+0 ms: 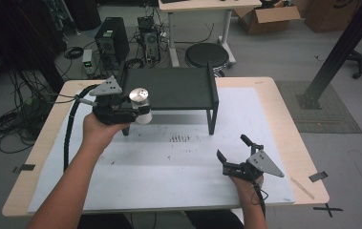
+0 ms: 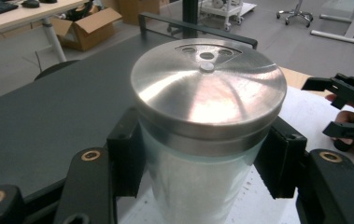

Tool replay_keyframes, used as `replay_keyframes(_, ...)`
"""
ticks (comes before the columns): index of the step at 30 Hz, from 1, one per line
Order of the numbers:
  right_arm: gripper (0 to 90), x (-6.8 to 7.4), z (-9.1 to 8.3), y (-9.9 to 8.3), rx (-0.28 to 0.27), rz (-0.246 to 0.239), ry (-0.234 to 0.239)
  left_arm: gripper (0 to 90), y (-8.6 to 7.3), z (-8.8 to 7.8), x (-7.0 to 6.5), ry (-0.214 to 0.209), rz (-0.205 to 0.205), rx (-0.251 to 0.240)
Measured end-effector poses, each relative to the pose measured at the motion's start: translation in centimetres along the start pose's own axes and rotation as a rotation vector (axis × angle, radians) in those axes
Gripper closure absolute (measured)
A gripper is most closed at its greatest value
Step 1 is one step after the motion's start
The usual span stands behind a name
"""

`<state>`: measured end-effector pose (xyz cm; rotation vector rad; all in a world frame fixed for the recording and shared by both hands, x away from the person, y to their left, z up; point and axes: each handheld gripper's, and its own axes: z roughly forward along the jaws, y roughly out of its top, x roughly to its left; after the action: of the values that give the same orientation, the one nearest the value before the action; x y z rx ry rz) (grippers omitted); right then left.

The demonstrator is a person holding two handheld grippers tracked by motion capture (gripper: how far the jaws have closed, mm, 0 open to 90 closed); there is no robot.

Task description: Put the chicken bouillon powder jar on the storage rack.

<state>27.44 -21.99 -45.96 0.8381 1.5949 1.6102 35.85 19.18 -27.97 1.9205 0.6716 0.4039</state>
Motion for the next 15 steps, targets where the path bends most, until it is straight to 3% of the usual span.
replay_keyframes(15,0.0,0.0,0.0,0.0,0.001,0.003,0.000,43.3,1.2,1.8,1.7,0.045,-0.037,0.011)
